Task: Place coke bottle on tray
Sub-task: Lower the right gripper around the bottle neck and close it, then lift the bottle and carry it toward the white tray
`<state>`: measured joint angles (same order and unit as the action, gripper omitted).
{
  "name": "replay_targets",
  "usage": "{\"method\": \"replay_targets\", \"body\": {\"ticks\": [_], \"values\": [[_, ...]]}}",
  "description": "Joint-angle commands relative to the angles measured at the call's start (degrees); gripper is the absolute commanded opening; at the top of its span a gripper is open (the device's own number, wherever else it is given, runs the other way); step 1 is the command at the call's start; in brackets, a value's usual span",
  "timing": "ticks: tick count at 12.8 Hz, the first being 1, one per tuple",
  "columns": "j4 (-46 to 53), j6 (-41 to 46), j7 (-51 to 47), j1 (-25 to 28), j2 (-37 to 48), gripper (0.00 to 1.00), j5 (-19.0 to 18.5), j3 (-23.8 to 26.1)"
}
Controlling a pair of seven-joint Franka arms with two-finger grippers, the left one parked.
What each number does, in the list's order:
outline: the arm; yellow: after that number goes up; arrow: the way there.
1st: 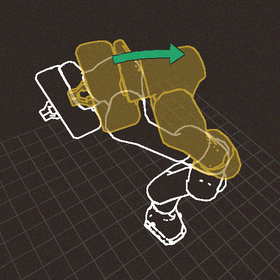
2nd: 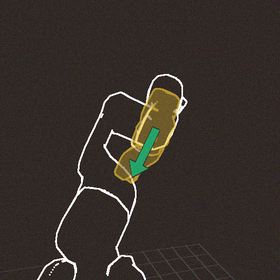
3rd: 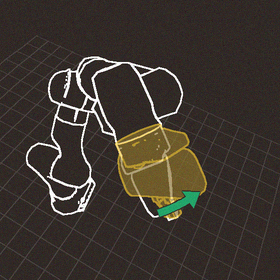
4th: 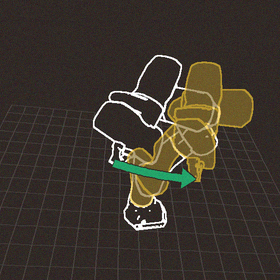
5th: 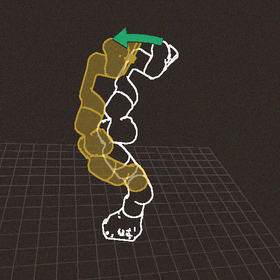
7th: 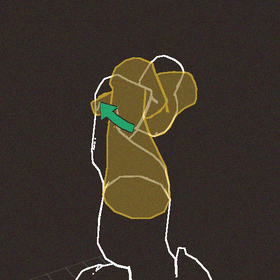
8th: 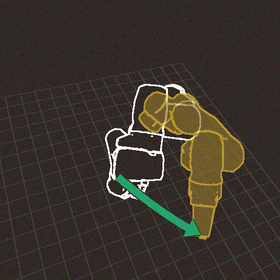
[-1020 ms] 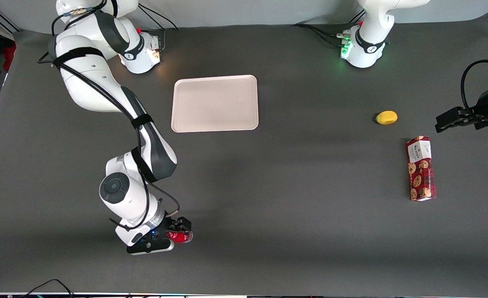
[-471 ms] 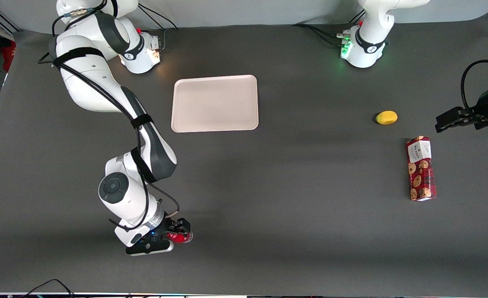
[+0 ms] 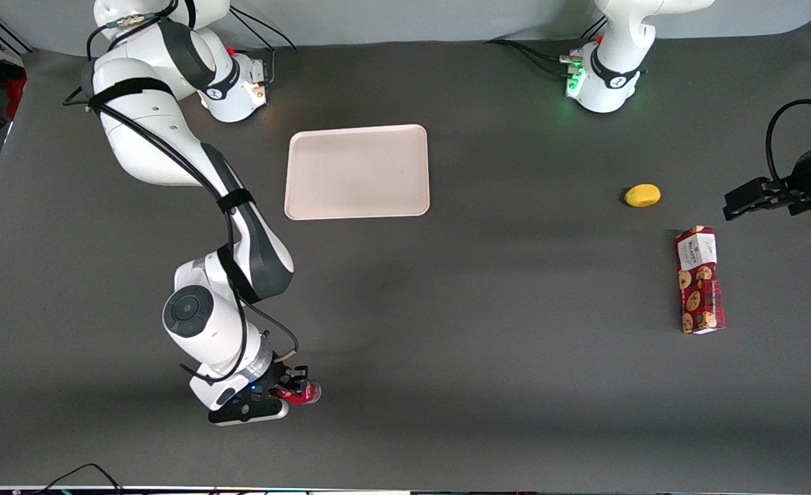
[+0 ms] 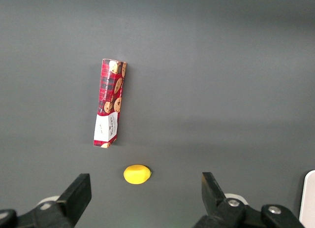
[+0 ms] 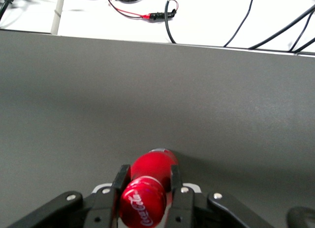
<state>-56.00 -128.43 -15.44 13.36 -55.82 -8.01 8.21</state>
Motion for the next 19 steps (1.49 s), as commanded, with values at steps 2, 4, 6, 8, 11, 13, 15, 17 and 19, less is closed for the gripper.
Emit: {"method": "replay_targets", "body": {"ticks": [2,4,6,8,11,13,15,17,19], "values": [[1.2,1.4,-1.2,0.6,1.5,0.0,-0.3,-0.1],[0.7,6.6,-1.3,0.3,4.6,0.0,0.0,0.3],[-1.3,14.6,-1.4,0.0,9.4,0.0,0.8,0.6],[-11.6,19.7,-2.1,0.1,18.6,0.0,1.7,1.3],[-35.3,18.3,-7.1,0.1,36.9,0.0,2.7,4.1],[-47.3,17.0,-7.6,-0.5,47.1,0.0,5.7,5.3],[-58.6,14.4,-7.8,-0.4,55.8,0.0,8.9,5.7],[-67.6,13.0,-7.8,-0.4,62.2,0.0,9.2,7.3],[-78.3,8.0,-7.8,-0.1,68.9,0.0,12.9,9.2]]}}
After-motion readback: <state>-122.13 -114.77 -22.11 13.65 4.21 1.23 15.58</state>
